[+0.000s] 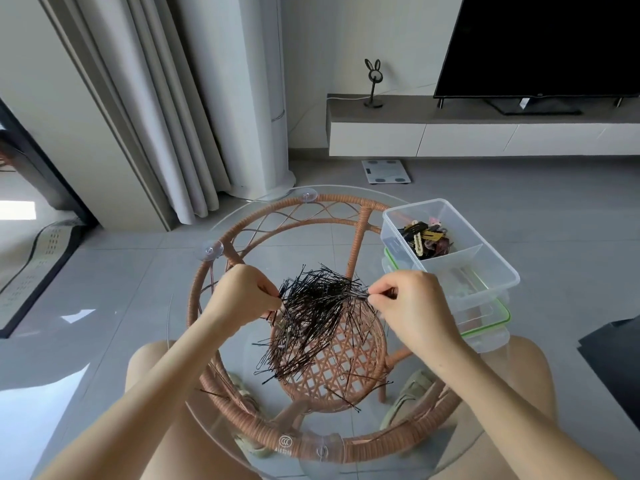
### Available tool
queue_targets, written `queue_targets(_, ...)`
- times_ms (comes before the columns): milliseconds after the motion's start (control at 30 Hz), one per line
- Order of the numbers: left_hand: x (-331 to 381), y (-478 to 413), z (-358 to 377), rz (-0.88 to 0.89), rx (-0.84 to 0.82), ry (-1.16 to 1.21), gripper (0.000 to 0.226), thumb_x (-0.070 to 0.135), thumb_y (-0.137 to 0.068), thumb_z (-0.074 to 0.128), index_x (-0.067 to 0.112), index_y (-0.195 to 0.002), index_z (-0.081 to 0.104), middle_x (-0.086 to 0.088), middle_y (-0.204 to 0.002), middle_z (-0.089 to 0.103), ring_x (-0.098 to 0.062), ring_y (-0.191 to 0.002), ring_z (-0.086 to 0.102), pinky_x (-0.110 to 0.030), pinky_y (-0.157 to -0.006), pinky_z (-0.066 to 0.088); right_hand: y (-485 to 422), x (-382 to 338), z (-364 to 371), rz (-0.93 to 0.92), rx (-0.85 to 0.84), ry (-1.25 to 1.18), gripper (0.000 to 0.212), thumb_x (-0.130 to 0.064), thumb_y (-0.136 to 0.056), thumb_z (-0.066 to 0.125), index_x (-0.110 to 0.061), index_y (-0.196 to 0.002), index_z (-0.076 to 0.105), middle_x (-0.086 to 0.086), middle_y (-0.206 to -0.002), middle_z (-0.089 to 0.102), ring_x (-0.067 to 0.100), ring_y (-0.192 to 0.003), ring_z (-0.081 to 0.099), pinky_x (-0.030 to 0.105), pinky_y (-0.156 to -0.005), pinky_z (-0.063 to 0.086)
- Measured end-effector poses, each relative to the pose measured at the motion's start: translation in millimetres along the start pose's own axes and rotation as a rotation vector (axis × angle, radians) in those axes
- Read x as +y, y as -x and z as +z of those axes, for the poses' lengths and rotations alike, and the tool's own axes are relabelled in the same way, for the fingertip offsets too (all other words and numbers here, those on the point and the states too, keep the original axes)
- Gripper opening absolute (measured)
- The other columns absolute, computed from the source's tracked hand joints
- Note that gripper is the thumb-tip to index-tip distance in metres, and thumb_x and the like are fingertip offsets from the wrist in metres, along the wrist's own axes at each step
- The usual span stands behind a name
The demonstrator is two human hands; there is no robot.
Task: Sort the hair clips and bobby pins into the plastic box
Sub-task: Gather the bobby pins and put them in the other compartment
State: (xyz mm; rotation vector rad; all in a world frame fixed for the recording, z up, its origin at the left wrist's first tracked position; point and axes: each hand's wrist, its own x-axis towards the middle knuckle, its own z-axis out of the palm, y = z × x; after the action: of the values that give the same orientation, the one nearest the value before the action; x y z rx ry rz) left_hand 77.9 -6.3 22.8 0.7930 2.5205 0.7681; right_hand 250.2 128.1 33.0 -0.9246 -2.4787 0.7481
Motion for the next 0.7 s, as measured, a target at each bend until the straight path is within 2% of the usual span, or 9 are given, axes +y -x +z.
queue_targets(133, 8.7, 0.3, -9.4, 0.028, 0.020, -0.006, 0.020, 0.007, -0.070, 0.072, 0.022, -0.058, 0.066, -0.003, -0.061, 0.069, -0.022, -0.059, 0.062, -0.030, -0.059, 0.055, -13.0, 1.1, -23.7, 0.004, -0.012, -0.017, 0.008, -0.009, -0.077, 0.069, -0.011, -0.083, 0.074, 0.000, -0.077, 0.072, 0.006, -0.054, 0.061, 0.009, -0.056, 0.045)
queue_targets(233, 15.1, 0.0, -14.9, 0.039, 0.034, 0.009, 0.022, 0.008, -0.069, 0.073, 0.024, -0.056, 0.064, -0.002, -0.060, 0.069, -0.016, -0.055, 0.060, -0.029, -0.061, 0.055, -20.5, 4.7, -39.0, 0.038, -0.030, -0.076, 0.007, -0.007, -0.075, 0.070, -0.013, -0.078, 0.073, -0.008, -0.059, 0.065, 0.004, -0.047, 0.062, 0.009, -0.053, 0.047)
queue_targets(433, 27.8, 0.9, -22.3, 0.044, 0.047, 0.016, 0.016, 0.011, -0.067, 0.073, 0.023, -0.058, 0.067, -0.004, -0.065, 0.073, -0.018, -0.059, 0.066, -0.032, -0.067, 0.057, -36.7, 21.7, -73.3, 0.159, -0.036, -0.331, 0.011, 0.002, -0.070, 0.072, -0.010, -0.070, 0.072, 0.011, -0.062, 0.069, 0.014, -0.048, 0.062, 0.023, -0.059, 0.053)
queue_targets(567, 33.0, 1.1, -22.9, 0.047, 0.045, 0.031, 0.012, 0.010, -0.068, 0.073, 0.020, -0.063, 0.070, -0.005, -0.070, 0.074, -0.022, -0.067, 0.070, -0.035, -0.070, 0.058, -48.1, 38.0, -99.7, 0.252, -0.048, -0.482, 0.009, 0.012, -0.072, 0.067, 0.005, -0.077, 0.066, 0.014, -0.062, 0.063, 0.007, -0.039, 0.056, 0.015, -0.047, 0.051)
queue_targets(700, 36.5, -0.2, -21.6, 0.033, 0.039, 0.031, 0.013, 0.010, -0.068, 0.074, 0.020, -0.062, 0.069, -0.004, -0.070, 0.074, -0.022, -0.068, 0.070, -0.035, -0.071, 0.058, -63.3, 70.6, -120.6, 0.367, -0.140, -0.454, 0.009, 0.013, -0.071, 0.066, 0.005, -0.076, 0.066, 0.007, -0.050, 0.063, 0.007, -0.039, 0.056, 0.015, -0.045, 0.050)
